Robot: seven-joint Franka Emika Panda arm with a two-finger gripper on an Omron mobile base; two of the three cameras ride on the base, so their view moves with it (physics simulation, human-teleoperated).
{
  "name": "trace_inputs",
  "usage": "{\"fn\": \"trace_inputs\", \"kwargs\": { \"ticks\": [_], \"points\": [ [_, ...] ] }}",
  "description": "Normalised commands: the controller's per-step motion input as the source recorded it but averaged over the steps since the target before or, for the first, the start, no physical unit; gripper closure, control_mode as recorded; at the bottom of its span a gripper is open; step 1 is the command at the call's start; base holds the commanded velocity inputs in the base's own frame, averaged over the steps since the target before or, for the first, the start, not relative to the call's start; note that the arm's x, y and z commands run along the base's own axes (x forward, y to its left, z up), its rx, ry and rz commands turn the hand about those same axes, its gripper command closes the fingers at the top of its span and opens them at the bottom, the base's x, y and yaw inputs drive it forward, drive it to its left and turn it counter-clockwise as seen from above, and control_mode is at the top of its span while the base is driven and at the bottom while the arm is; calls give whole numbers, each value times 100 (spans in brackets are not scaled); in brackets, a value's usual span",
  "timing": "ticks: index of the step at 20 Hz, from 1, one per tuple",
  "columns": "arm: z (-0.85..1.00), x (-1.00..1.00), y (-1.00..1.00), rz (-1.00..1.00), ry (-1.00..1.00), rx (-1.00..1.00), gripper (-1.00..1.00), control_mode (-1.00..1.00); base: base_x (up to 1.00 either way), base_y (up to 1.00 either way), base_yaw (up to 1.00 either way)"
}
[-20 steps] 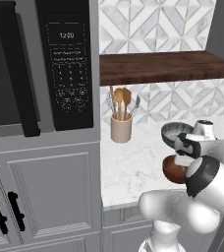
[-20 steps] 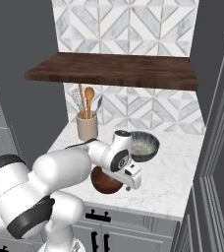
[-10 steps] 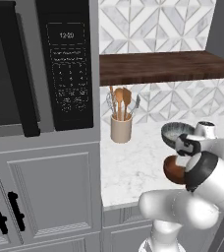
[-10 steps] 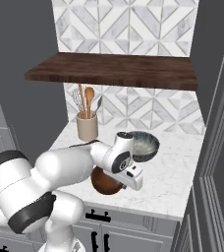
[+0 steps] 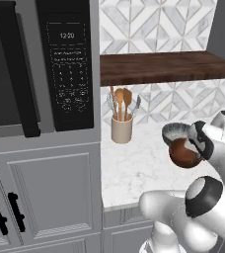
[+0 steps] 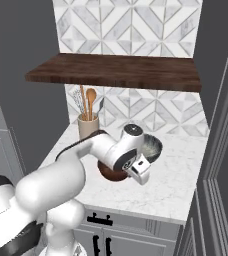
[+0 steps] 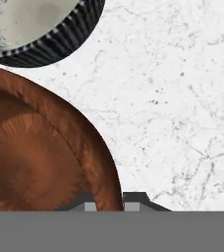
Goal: Pick up the bowls on the counter and stack them on top of one another in the open cabinet. Place the smaller bowl on top of the larger bowl.
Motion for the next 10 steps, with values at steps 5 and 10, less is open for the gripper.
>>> {"fn": "trace_inputs", "kwargs": {
  "ticks": [5, 10],
  "points": [
    [95, 34, -26, -44, -18, 13, 100, -100, 0, 0, 0],
    [59, 66, -22, -31, -3, 14, 100, -100, 0, 0, 0]
  ]
}}
